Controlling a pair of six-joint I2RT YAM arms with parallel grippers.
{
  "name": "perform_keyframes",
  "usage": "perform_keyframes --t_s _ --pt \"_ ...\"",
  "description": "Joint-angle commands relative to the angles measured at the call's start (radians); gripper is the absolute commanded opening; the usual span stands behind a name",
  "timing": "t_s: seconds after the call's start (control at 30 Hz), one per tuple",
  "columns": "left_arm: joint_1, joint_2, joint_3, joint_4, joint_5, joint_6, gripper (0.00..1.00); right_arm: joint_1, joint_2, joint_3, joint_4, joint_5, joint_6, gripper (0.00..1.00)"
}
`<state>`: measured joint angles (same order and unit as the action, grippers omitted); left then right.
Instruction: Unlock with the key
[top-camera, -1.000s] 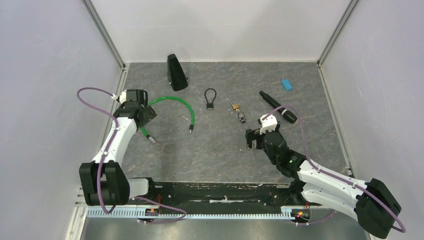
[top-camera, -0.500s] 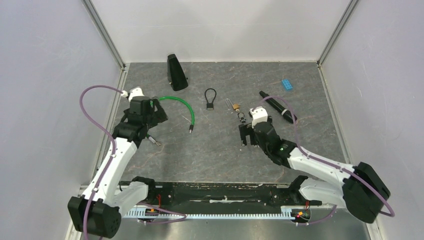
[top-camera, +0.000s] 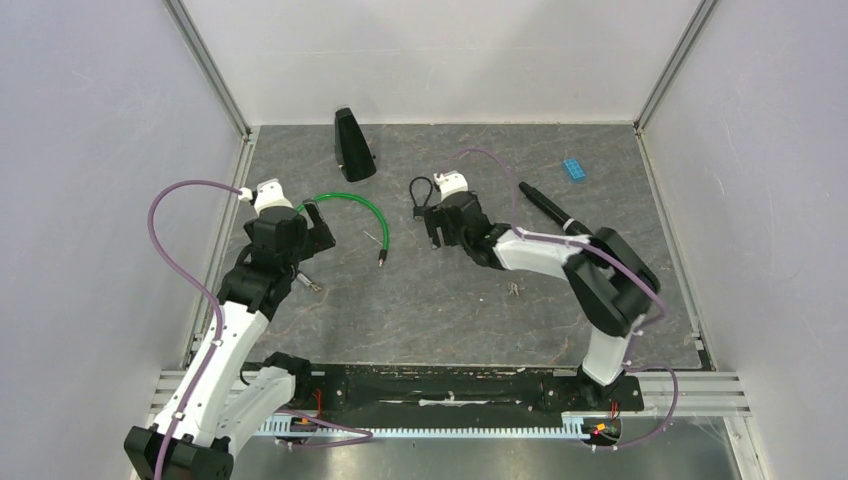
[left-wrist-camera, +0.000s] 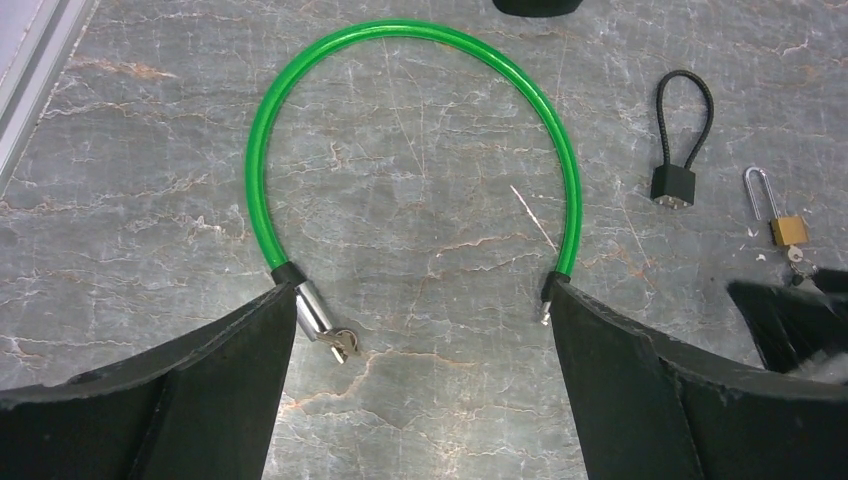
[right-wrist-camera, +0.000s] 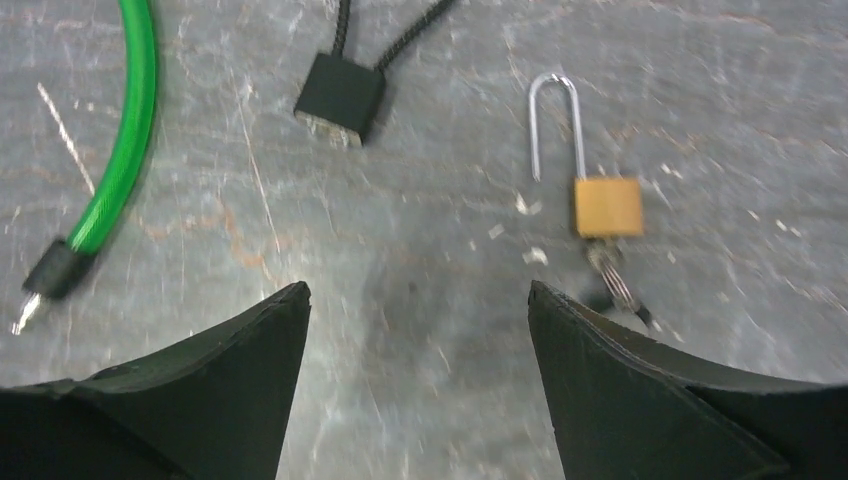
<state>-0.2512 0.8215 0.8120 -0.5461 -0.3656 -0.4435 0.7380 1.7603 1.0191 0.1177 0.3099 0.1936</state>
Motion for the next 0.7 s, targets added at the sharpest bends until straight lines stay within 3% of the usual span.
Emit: perform_keyframes --t_s 0.0,0.43,0.53,0.67 --pt "-0.002 -0.002 -0.001 0.041 -0.001 0.042 1.0 -0.013 0.153 0.141 0.114 -0.003 -0.022 0.79" --pt "-0.002 0.008 0.0 0.041 0.029 0.037 1.0 -0.019 0.435 0.356 0.186 -0.052 -0.04 0.73" --pt "-0.002 0.009 0.0 0.041 0.032 0.037 1.0 -0.02 0.454 0.377 0.165 -0.034 -0.019 0.7" --pt "-0.002 0.01 -0.001 0.041 0.034 0.037 1.0 -0.02 0.475 0.421 0.09 -0.004 0.004 0.58"
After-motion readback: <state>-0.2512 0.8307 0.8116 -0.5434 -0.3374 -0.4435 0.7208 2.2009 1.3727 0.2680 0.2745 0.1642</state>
